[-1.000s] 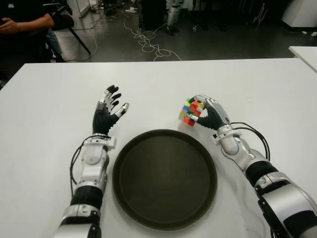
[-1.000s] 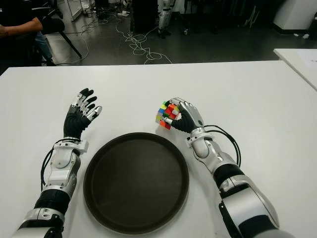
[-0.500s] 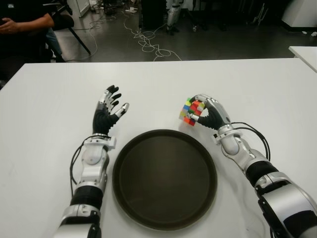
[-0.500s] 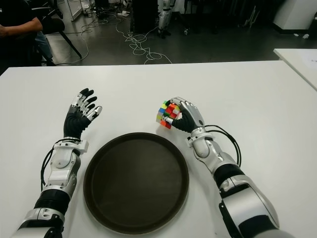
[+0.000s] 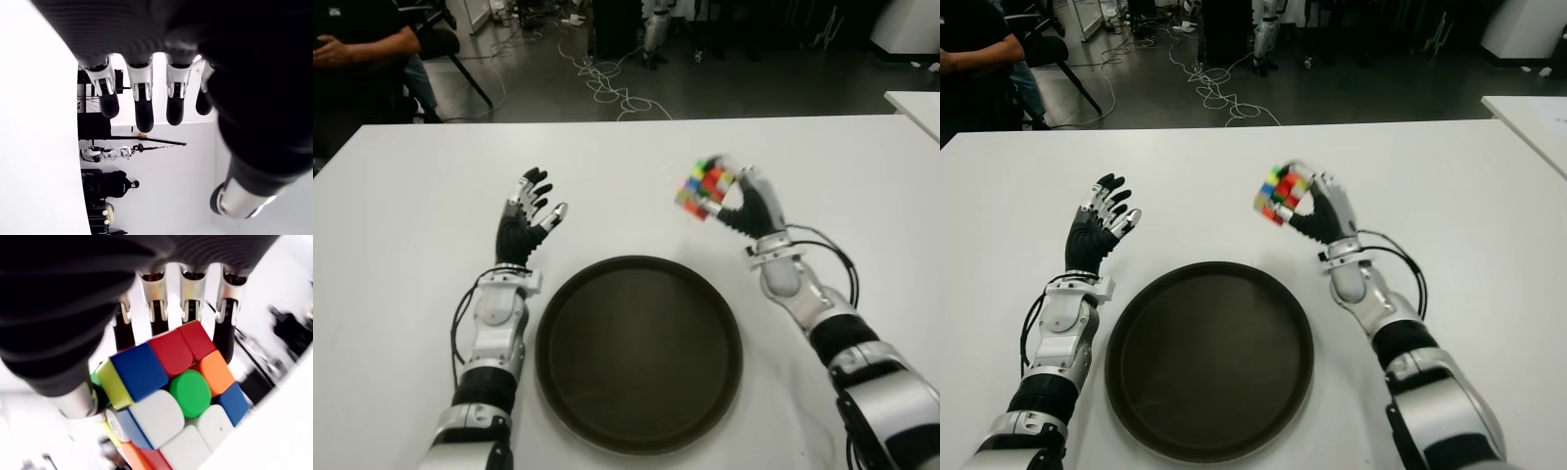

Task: Pick up the Rubik's Cube and put it in the plate

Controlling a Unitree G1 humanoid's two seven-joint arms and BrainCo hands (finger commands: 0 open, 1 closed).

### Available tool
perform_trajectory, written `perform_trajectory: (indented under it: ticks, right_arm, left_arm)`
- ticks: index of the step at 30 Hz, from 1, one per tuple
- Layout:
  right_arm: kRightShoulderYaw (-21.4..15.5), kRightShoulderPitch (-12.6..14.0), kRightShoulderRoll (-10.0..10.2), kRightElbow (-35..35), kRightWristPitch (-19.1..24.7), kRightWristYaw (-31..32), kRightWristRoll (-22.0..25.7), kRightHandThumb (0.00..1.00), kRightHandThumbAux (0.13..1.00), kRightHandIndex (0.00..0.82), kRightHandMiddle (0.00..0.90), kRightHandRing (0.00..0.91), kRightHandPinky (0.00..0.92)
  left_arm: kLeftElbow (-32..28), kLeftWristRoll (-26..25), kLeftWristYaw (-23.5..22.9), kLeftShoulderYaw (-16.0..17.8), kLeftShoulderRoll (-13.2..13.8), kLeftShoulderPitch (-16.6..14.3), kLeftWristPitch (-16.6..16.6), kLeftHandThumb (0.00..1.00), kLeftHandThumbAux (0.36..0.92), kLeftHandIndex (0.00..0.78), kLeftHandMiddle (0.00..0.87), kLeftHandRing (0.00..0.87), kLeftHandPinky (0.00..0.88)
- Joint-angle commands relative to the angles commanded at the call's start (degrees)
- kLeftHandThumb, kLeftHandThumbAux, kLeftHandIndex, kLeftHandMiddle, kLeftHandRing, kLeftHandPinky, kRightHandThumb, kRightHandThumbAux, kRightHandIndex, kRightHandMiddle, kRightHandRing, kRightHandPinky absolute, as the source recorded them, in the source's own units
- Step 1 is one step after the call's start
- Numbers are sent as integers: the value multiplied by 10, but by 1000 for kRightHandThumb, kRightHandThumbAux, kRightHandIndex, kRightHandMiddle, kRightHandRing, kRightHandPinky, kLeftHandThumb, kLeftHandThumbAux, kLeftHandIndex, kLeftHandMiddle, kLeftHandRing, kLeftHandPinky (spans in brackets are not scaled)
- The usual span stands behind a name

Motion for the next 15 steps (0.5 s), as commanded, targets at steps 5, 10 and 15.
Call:
perform_trajectory:
  ticks: [5, 10, 15]
  right_arm:
    - [3, 10, -4, -18, -30, -24, -20, 833, 692, 385, 551, 640, 671]
    - [9, 18, -4, -38, -62, -15, -27, 831, 692, 383, 548, 636, 667]
    - [17, 32, -5, -60, -75, 26, -20, 832, 692, 384, 551, 641, 671]
  left_arm:
    - [0, 2, 4, 0, 0, 0, 2, 46, 751, 65, 141, 124, 109]
    - [-7, 6, 9, -2, 1, 2, 8, 39, 738, 64, 140, 124, 108]
    - [-13, 12, 13, -4, 3, 3, 15, 34, 747, 67, 143, 127, 112]
